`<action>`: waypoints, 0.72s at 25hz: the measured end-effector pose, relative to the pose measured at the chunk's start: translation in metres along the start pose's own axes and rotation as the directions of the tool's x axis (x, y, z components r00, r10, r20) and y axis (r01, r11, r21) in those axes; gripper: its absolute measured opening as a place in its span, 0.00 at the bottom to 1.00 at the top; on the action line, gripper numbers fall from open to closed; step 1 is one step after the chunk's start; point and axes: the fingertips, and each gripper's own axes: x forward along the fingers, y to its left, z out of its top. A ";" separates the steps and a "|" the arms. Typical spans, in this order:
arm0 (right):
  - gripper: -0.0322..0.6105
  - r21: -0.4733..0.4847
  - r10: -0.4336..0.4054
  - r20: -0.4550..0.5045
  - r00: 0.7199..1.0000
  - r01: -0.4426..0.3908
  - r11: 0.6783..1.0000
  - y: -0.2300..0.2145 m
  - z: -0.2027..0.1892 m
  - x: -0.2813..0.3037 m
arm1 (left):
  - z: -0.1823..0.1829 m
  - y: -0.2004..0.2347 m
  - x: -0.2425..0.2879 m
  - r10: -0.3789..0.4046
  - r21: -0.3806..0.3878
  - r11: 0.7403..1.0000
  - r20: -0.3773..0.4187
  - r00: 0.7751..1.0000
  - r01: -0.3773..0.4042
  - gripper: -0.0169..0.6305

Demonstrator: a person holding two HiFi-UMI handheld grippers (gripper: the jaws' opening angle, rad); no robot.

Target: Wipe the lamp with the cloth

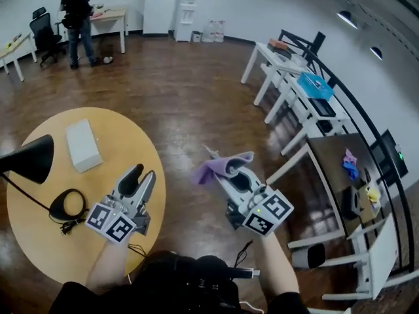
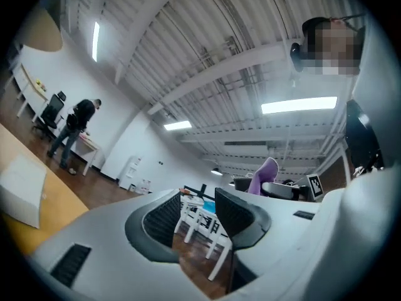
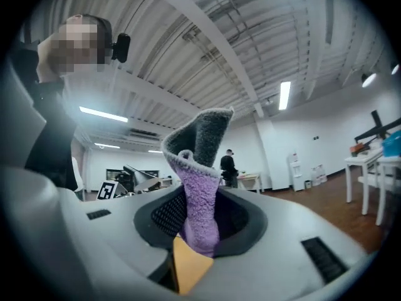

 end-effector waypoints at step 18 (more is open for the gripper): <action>0.22 0.046 0.908 -0.132 0.397 -0.913 0.405 0.074 -0.028 0.244 | 0.055 0.043 -0.131 0.757 0.081 0.485 0.458 0.465 -0.871 0.27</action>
